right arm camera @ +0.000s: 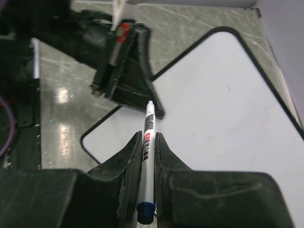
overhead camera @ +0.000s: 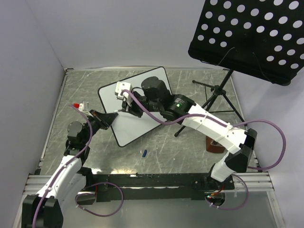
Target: Write a sentence on the whiteboard
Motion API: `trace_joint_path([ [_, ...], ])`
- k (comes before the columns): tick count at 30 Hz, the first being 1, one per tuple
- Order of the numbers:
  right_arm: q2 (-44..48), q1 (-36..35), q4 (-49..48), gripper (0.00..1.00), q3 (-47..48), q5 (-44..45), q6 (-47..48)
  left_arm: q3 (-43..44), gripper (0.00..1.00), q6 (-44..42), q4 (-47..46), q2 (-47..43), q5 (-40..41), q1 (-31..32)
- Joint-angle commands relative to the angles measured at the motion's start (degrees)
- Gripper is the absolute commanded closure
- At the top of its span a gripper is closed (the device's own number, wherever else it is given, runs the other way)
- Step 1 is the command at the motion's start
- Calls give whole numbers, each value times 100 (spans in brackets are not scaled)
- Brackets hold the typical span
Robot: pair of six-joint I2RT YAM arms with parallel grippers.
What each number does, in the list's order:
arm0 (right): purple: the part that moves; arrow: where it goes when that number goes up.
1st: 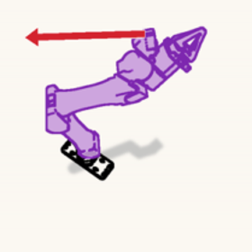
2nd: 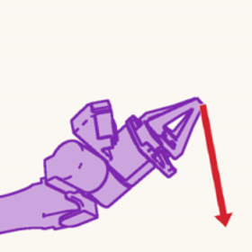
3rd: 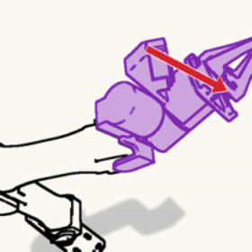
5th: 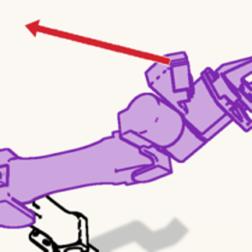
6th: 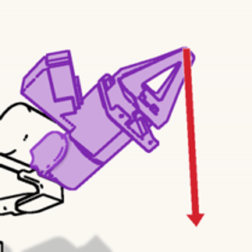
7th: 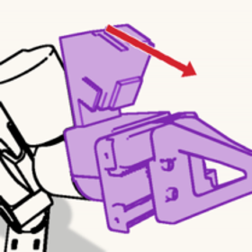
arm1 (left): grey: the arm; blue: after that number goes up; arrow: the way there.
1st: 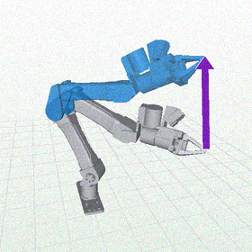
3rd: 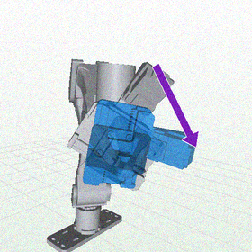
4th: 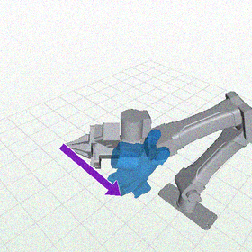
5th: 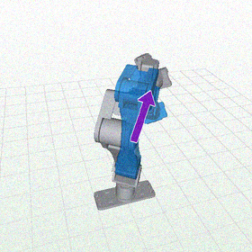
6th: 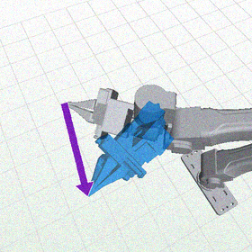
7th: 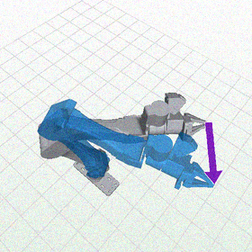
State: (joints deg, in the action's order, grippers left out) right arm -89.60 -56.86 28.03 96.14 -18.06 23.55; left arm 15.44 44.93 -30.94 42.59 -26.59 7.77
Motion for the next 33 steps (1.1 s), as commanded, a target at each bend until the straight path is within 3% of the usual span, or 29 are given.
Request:
trace_joint_path([
  [1, -75, 210, -693, 100, 300, 576, -421, -24, 99, -274, -378, 48, -75, 49],
  [17, -31, 544, -1879, 100, -464, 707, -1528, 47, 99, -371, -624, 355, -338, 49],
  [33, -294, 667, -2047, 100, -412, 611, -2117, -68, 99, -160, -984, 452, -435, 40],
])
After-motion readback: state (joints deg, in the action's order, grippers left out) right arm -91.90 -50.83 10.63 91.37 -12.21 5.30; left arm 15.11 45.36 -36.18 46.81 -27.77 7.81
